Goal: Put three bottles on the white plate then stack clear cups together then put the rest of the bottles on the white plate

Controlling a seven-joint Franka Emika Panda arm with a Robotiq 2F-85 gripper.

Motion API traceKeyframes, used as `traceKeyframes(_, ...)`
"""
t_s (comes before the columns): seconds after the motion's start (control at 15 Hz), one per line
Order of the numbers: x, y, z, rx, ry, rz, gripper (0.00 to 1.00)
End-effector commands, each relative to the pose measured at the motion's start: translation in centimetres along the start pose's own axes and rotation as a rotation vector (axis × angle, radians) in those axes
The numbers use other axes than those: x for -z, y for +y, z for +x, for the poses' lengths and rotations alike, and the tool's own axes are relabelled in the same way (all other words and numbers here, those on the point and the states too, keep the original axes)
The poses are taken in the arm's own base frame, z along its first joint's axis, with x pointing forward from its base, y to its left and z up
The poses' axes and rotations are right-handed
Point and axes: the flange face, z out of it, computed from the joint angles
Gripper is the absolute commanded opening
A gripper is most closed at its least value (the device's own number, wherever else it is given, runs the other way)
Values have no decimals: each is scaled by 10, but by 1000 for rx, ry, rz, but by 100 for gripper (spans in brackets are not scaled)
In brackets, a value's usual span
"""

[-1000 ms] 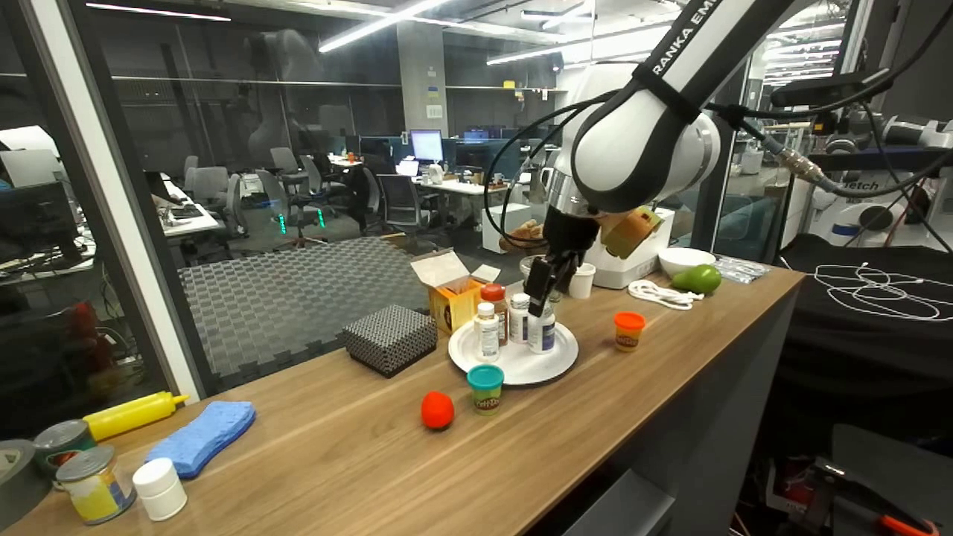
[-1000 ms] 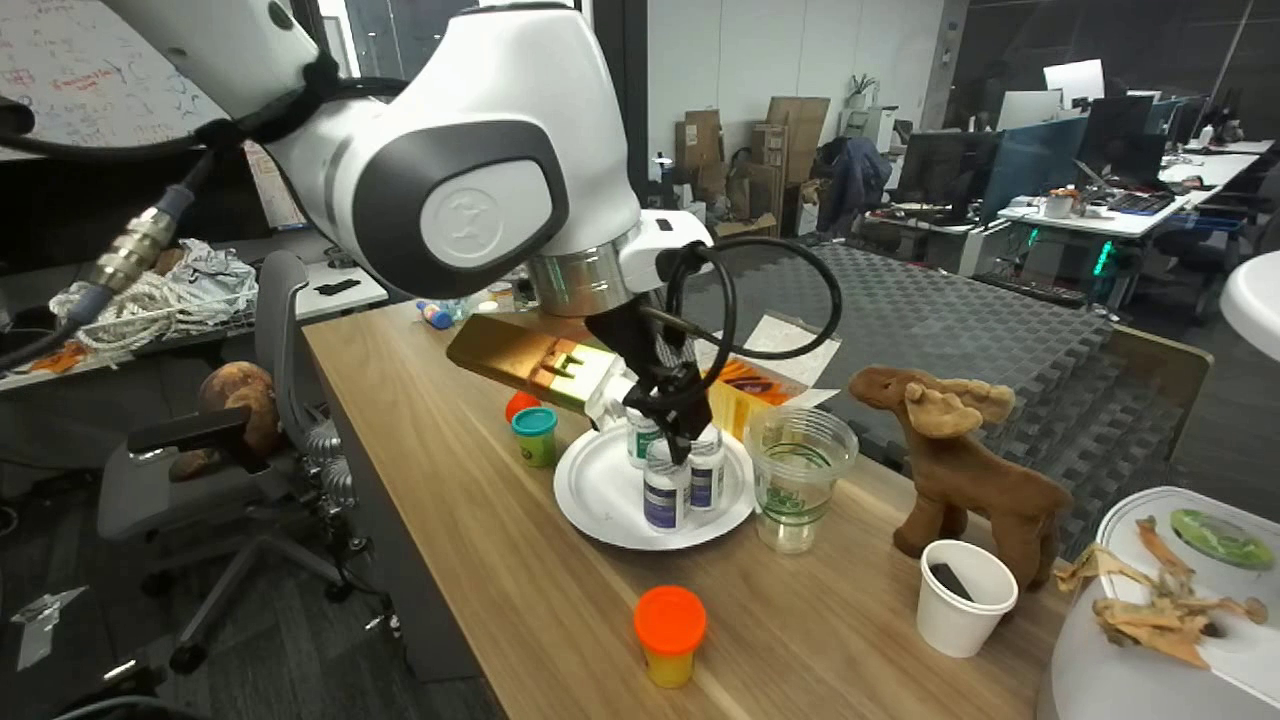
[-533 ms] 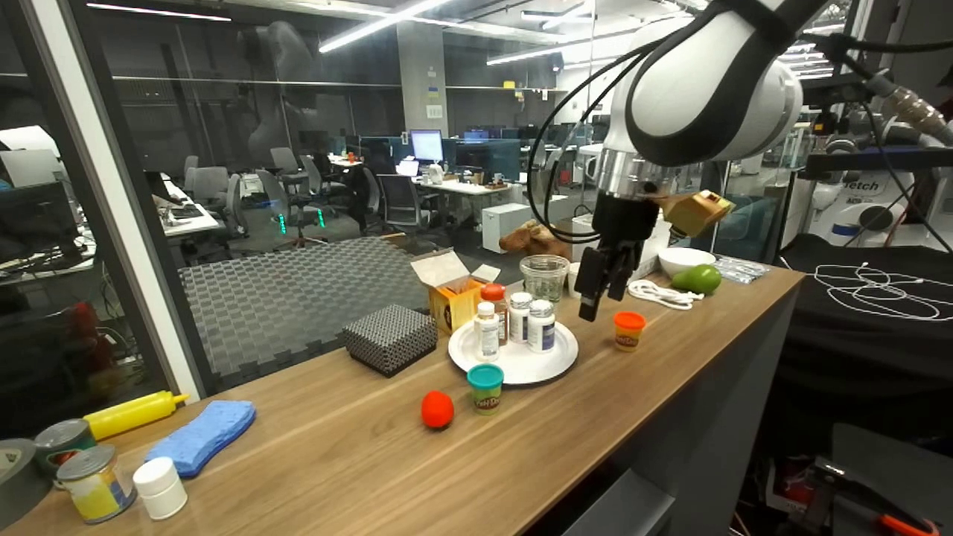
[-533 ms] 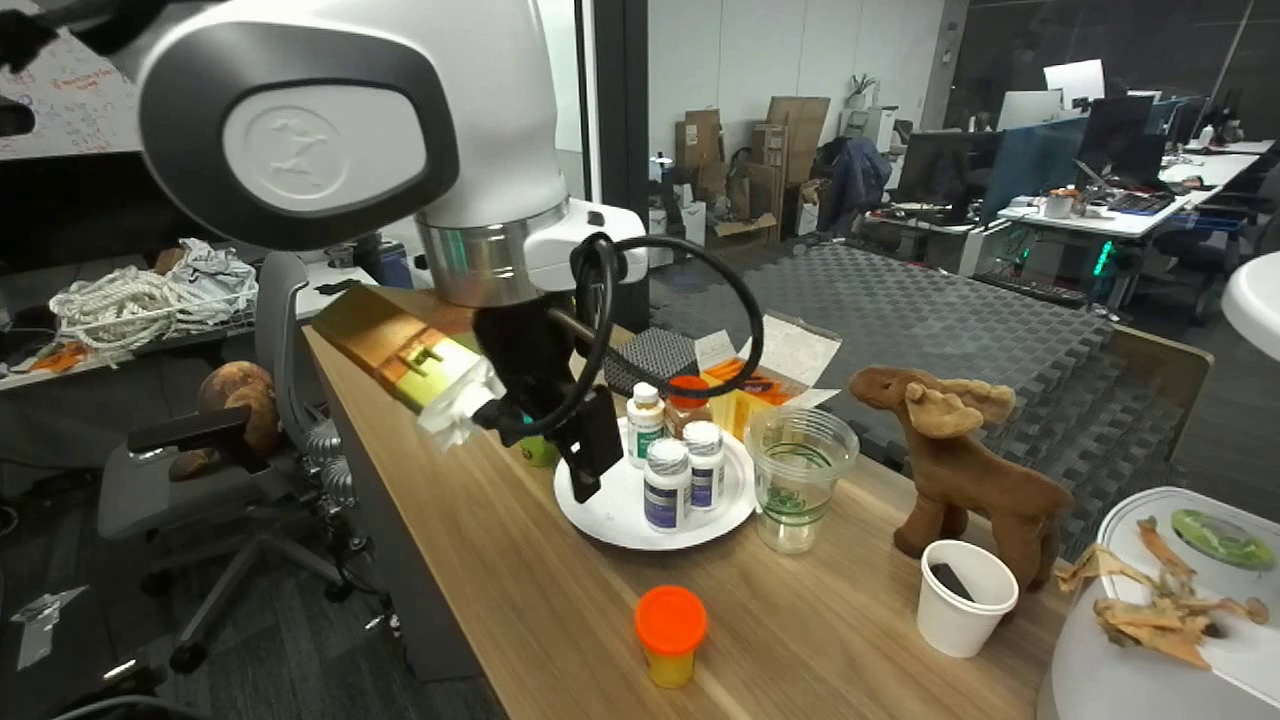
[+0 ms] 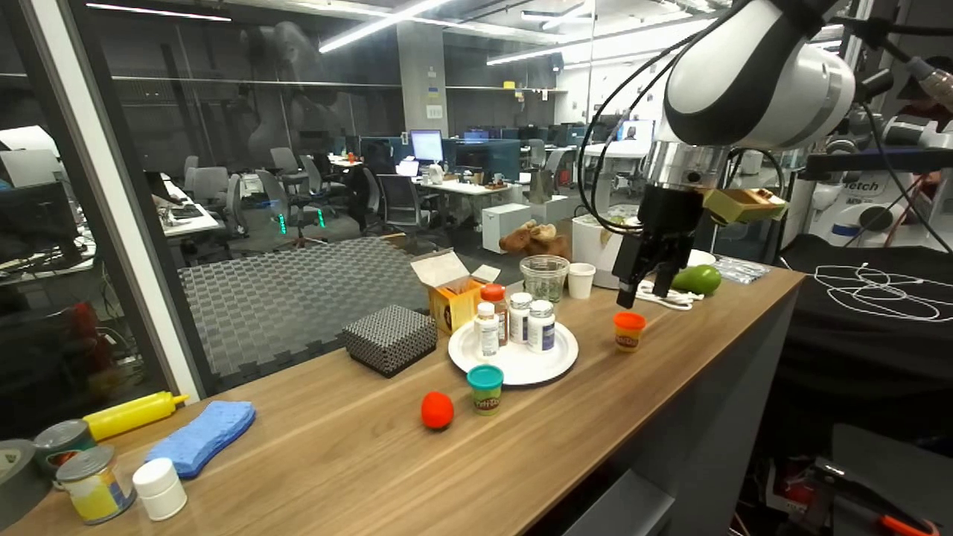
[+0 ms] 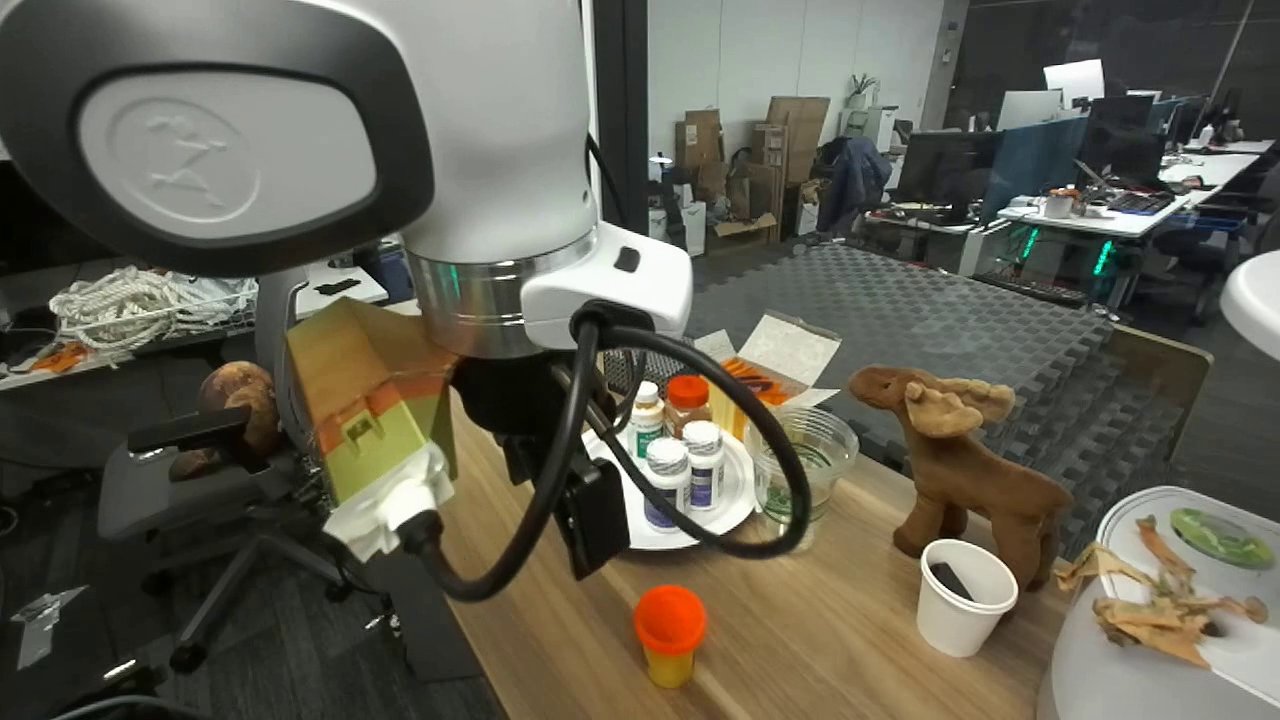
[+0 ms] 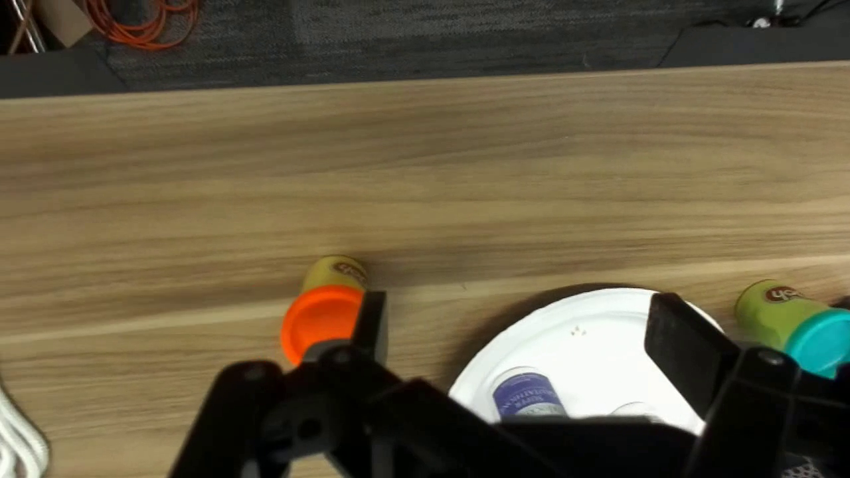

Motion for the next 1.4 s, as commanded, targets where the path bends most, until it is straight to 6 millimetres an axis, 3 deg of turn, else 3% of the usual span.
traceKeyframes(0.0, 3, 26, -2, -67, -10, -49, 100)
traceKeyframes(0.47, -23, 46, 1, -135, -37, -70, 100)
traceKeyframes(1.33, -48, 66, 43, -252, 29, -18, 100)
